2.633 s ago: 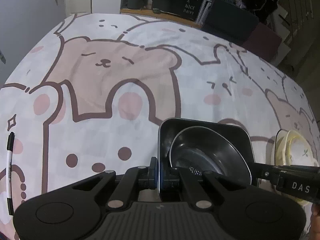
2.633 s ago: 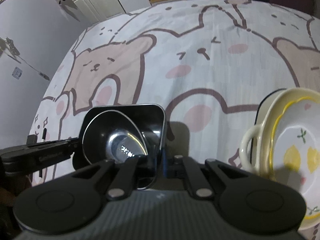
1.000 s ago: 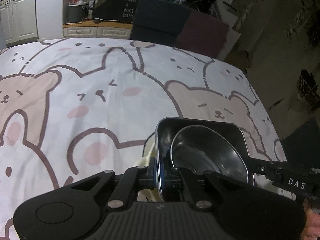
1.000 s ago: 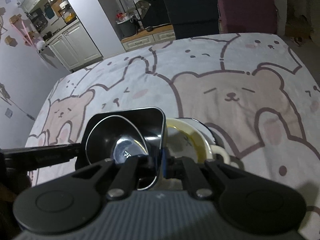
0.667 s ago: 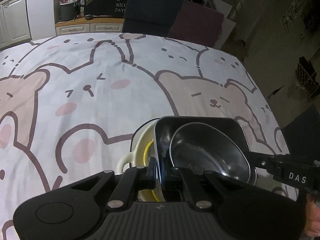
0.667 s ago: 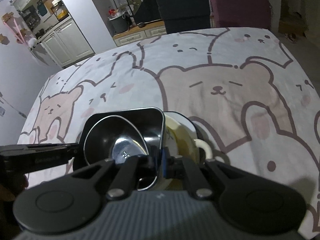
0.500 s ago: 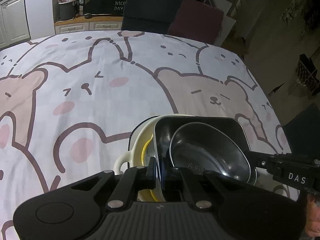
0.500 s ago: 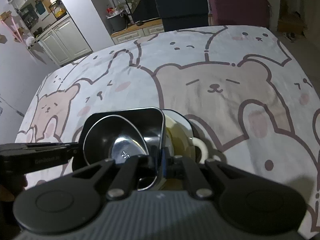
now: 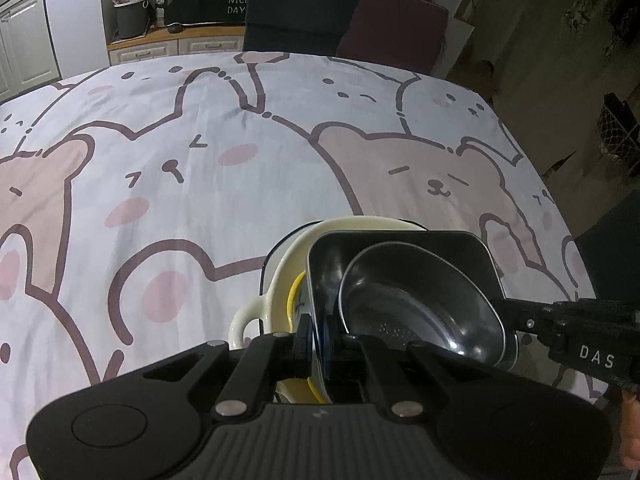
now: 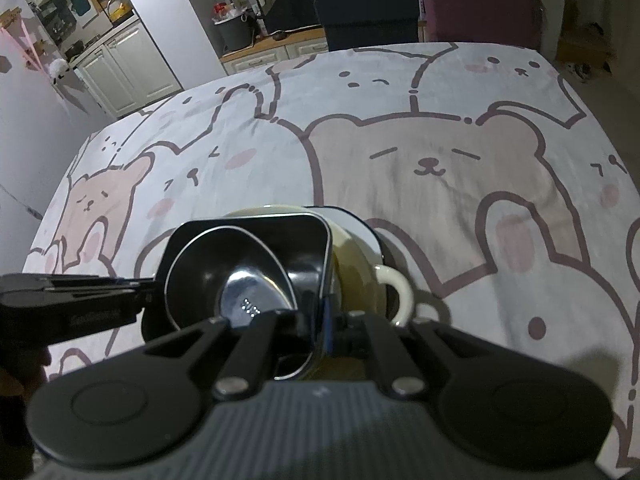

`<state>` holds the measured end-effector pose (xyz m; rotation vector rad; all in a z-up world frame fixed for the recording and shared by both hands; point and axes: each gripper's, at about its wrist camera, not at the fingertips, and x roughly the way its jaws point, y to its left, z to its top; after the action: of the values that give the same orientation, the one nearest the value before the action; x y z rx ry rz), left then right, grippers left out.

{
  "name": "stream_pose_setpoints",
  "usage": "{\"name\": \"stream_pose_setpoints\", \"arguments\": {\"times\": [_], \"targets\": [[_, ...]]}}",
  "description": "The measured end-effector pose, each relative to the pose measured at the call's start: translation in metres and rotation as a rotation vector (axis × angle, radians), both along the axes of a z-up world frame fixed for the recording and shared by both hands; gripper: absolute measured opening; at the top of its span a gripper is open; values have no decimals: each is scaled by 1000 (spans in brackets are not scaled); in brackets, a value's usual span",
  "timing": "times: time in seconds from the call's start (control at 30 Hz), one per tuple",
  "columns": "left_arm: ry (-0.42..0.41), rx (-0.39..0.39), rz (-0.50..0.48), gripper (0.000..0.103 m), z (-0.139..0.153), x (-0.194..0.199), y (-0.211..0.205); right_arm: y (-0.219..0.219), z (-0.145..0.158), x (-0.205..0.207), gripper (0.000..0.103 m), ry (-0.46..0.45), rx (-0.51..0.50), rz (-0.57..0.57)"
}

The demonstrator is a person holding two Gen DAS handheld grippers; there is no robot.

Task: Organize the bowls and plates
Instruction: 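Lower the tray with both grippers into the lemon bowl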

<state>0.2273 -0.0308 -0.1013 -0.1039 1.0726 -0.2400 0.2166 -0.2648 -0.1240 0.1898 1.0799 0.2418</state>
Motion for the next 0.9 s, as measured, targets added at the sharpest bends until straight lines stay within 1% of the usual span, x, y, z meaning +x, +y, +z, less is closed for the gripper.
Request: {"name": "stream_pose_setpoints", "arguments": {"times": [0.53,0.9], "targets": [[6,18,-18,5,-3,1,-1,3,-9,5,6,16,-26,13],[9,24,-26,5,-4,2,-2,2,-10,7,6,19,-24,12]]}}
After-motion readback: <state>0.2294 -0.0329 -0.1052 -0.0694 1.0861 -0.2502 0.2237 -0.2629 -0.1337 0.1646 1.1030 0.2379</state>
